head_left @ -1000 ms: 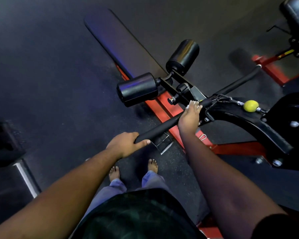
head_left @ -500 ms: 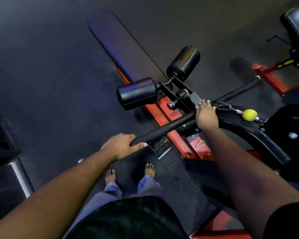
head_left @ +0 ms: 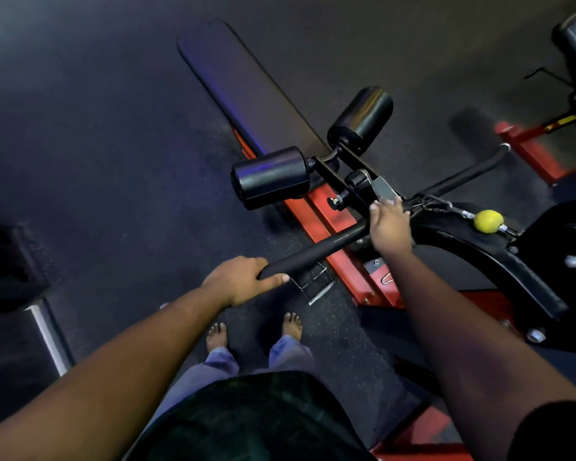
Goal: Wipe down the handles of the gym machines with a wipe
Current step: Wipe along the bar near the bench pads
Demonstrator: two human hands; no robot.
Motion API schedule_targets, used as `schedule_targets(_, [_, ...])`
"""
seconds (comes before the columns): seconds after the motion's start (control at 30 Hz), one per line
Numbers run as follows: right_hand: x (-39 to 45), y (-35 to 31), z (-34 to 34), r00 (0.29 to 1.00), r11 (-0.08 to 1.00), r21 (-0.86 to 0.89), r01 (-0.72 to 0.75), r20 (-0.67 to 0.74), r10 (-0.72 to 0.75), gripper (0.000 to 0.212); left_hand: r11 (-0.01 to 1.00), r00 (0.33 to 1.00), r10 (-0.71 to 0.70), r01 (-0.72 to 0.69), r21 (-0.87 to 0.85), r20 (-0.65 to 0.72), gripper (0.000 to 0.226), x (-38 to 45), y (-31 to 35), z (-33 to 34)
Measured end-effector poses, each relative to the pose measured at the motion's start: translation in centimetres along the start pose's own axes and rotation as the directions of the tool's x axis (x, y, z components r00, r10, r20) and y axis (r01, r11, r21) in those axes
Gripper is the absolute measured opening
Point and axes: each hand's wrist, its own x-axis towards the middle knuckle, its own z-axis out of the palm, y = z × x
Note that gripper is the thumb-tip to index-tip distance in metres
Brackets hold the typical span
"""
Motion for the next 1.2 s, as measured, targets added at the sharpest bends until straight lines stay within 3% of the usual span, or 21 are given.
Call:
schedule_targets(0.07, [-3.6, -3.3, 1.6, 0.995, 0.993, 0.070, 0.093, -0.032, -0.091, 0.050, 1.000, 1.000, -0.002, 0.002, 0.000, 0.000, 0.060, 0.0, -0.1, -0.3])
schedule_targets(0.17, [-10.4, -6.9, 3.6, 0.929, 0.906, 0.220, 0.362, 0.000, -0.371, 0.042, 1.000, 1.000, 0.000, 0.000, -0.009, 0.014, 0.059, 0.1, -0.3, -0.5])
schedule_targets(0.27, [-10.7, -5.7, 3.5, 0.842, 0.838, 0.164, 0.520, 0.067, -0.536, 0.047, 1.000, 0.999, 0.004, -0.003, -0.028, 0.033, 0.056, -0.2, -0.7, 0.0])
schedule_targets(0.3, [-9.4, -4.6, 3.1, 0.841, 0.843, 0.105, 0.528, 0.073, -0.536, 0.049, 0.999, 1.000, 0.007, -0.006, -0.035, 0.030, 0.056, -0.3, -0.8, 0.1])
schedule_targets(0.37, [-6.7, -2.7, 2.2, 0.914, 0.914, 0.052, 0.402, 0.040, -0.404, 0.049, 0.999, 1.000, 0.014, -0.013, -0.051, 0.023, 0.057, -0.7, -1.0, 0.3])
schedule_targets(0.43, [-5.4, -2.1, 1.7, 0.975, 0.969, 0.100, 0.224, -0.019, -0.223, 0.046, 0.997, 0.999, 0.023, -0.022, -0.071, 0.025, 0.058, -1.0, -1.0, 0.3])
schedule_targets(0.5, [-6.8, -3.7, 2.3, 0.986, 0.975, 0.149, 0.166, -0.050, -0.160, 0.047, 0.997, 0.999, 0.039, -0.036, -0.071, 0.038, 0.057, -1.4, -1.2, 0.0])
schedule_targets(0.67, [-14.5, -9.3, 5.5, 0.955, 0.927, 0.231, 0.297, -0.070, -0.289, 0.043, 0.993, 0.993, 0.034, -0.021, -0.116, 0.111, 0.048, -3.2, -4.2, -0.8])
schedule_targets(0.77, [-13.6, -8.0, 5.2, 0.923, 0.922, 0.046, 0.384, -0.026, -0.383, 0.048, 0.996, 0.994, 0.050, -0.042, -0.080, 0.100, 0.049, -4.2, -6.6, -0.4])
schedule_targets(0.83, [-11.5, -6.3, 4.4, 0.961, 0.962, 0.007, 0.274, -0.031, -0.274, 0.046, 0.995, 0.993, 0.081, -0.076, -0.062, 0.086, 0.049, -4.5, -7.3, -0.4])
schedule_targets(0.9, [-10.6, -6.2, 3.6, 0.992, 0.987, 0.111, 0.115, -0.059, -0.109, 0.051, 0.993, 0.990, 0.116, -0.113, -0.041, 0.079, 0.050, -4.6, -7.4, -0.5])
schedule_targets(0.97, [-12.1, -8.5, 4.3, 0.994, 0.975, 0.214, 0.062, -0.106, -0.040, 0.056, 0.990, 0.988, 0.138, -0.137, -0.027, 0.073, 0.048, -4.8, -7.4, -0.7])
schedule_targets(1.13, [-20.9, -15.5, 7.7, 0.981, 0.933, 0.308, 0.187, -0.115, -0.158, 0.048, 0.985, 0.983, 0.174, -0.173, -0.026, 0.066, 0.044, -5.5, -8.2, -1.1])
schedule_targets(1.2, [-21.4, -14.9, 7.5, 0.968, 0.948, 0.206, 0.244, -0.105, -0.226, 0.051, 0.980, 0.977, 0.196, -0.192, -0.060, 0.088, 0.040, -5.8, -8.6, -1.1])
